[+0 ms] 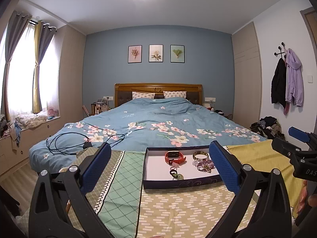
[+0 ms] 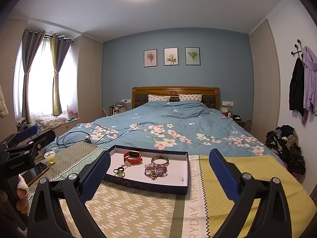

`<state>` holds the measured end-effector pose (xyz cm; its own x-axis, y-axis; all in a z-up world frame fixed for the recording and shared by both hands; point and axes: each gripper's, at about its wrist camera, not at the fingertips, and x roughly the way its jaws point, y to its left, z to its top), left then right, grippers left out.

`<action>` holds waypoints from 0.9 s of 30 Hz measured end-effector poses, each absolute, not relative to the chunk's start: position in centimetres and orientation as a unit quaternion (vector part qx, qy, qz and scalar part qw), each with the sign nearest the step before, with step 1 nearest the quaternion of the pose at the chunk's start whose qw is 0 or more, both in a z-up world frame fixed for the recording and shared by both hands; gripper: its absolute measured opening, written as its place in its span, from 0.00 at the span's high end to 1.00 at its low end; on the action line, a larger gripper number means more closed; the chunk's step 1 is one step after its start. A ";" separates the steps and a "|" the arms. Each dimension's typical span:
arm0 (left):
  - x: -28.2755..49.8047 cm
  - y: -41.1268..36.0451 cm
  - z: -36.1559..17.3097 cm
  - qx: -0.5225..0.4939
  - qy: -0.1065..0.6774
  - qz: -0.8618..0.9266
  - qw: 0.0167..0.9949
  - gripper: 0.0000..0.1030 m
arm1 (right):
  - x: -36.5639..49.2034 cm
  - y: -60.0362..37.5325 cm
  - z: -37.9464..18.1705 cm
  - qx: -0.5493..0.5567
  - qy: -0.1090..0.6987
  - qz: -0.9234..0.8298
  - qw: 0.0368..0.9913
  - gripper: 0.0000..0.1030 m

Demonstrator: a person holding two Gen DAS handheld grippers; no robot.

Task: Organize jewelry

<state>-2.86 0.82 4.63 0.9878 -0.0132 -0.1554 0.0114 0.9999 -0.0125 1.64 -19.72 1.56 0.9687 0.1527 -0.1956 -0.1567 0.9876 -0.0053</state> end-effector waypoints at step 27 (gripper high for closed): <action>-2.4 0.7 3.9 -0.006 0.079 -0.006 0.997 0.05 | 1.5 -19.1 1.7 -0.013 0.092 0.066 0.993 0.07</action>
